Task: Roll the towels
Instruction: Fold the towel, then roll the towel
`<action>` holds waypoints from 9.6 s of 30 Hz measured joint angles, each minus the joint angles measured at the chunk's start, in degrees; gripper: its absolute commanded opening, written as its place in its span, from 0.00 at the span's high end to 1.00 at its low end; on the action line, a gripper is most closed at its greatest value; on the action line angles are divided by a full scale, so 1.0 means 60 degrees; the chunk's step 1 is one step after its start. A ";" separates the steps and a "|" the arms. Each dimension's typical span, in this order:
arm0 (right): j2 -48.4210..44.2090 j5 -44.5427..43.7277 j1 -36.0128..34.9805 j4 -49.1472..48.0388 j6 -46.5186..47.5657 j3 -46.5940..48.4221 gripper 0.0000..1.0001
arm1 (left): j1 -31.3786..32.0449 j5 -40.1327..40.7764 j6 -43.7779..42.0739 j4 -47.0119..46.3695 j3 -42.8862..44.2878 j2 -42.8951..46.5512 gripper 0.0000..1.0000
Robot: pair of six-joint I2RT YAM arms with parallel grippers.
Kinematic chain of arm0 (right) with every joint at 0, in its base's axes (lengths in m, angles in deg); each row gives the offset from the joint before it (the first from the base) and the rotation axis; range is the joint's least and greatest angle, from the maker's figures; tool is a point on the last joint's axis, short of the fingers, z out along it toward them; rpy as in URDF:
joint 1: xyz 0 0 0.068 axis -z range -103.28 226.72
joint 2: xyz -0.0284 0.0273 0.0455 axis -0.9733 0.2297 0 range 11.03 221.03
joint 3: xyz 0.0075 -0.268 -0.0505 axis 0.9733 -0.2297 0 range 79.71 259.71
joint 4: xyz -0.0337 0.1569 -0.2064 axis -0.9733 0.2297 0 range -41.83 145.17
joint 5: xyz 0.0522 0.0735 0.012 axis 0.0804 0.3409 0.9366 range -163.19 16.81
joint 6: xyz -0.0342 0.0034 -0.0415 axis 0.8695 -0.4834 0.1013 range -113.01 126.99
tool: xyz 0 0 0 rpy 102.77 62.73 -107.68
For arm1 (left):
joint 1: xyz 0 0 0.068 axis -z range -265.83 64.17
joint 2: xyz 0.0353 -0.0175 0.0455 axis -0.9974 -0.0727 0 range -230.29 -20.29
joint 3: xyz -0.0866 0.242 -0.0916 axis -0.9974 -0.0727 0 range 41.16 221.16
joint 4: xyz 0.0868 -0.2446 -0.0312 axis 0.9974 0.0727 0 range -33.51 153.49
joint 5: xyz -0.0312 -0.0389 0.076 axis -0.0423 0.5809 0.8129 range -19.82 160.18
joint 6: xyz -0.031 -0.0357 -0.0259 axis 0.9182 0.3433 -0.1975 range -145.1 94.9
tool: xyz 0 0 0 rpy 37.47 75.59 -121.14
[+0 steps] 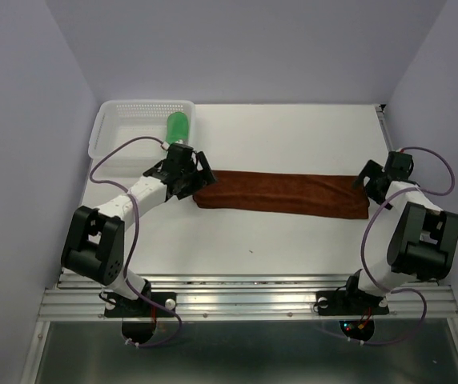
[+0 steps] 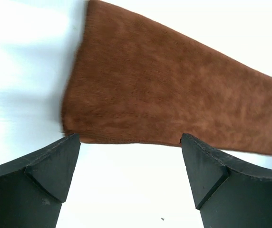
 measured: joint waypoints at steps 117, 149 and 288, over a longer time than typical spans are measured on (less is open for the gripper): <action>0.5960 0.1388 -1.0207 0.1253 -0.2903 0.7548 0.75 | 0.0153 -0.0076 0.0211 -0.0761 -0.1060 -0.1071 0.55; 0.3825 0.2758 -0.6827 0.0634 -0.1031 0.6204 0.00 | 0.0823 0.0229 0.0561 0.0415 -0.0976 0.1428 0.01; -0.0448 0.6706 -1.0327 -0.0342 0.8510 -0.0237 0.99 | 0.2677 0.0437 0.4696 -0.0222 -0.3534 0.3479 0.26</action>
